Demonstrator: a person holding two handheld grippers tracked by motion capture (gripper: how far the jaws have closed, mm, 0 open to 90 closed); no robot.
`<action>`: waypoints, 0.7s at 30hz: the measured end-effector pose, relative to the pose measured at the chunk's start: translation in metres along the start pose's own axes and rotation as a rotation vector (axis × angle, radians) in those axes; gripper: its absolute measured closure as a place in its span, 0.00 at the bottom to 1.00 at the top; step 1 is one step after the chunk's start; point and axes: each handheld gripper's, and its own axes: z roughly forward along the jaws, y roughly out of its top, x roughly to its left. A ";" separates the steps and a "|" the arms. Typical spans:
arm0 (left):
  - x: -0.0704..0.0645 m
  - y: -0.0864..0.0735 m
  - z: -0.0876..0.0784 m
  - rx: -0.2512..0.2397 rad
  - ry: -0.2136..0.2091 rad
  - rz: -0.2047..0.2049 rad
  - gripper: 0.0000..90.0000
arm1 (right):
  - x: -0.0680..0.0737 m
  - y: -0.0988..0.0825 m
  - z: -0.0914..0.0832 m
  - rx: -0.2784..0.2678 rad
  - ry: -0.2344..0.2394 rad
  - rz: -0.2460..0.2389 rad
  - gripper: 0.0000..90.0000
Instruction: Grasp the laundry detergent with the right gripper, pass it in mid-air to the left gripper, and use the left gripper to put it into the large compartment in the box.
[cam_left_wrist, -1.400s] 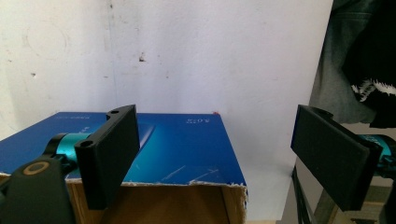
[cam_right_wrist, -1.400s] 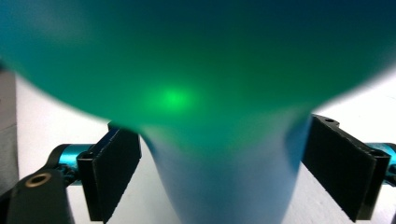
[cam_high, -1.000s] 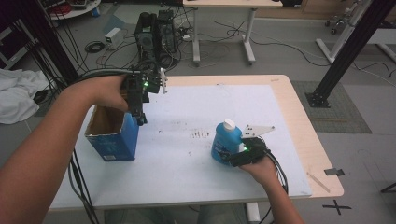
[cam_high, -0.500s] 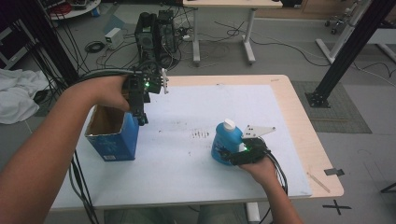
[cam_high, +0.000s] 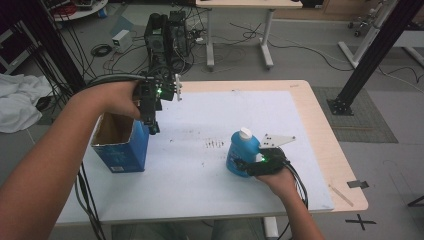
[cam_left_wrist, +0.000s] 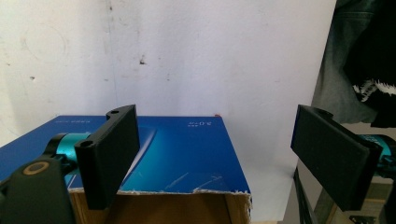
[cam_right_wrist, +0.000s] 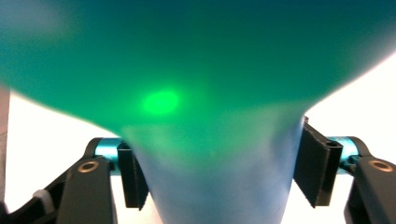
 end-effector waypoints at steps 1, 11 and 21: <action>0.000 0.000 0.000 0.001 0.005 -0.001 0.17 | 0.000 0.000 0.000 -0.001 0.003 -0.001 0.35; 0.000 0.002 0.001 0.005 0.002 0.003 0.17 | 0.000 0.000 0.000 0.003 0.001 -0.029 0.40; -0.003 0.006 0.002 0.000 0.005 0.015 0.17 | 0.004 0.001 -0.001 -0.006 -0.010 -0.080 0.49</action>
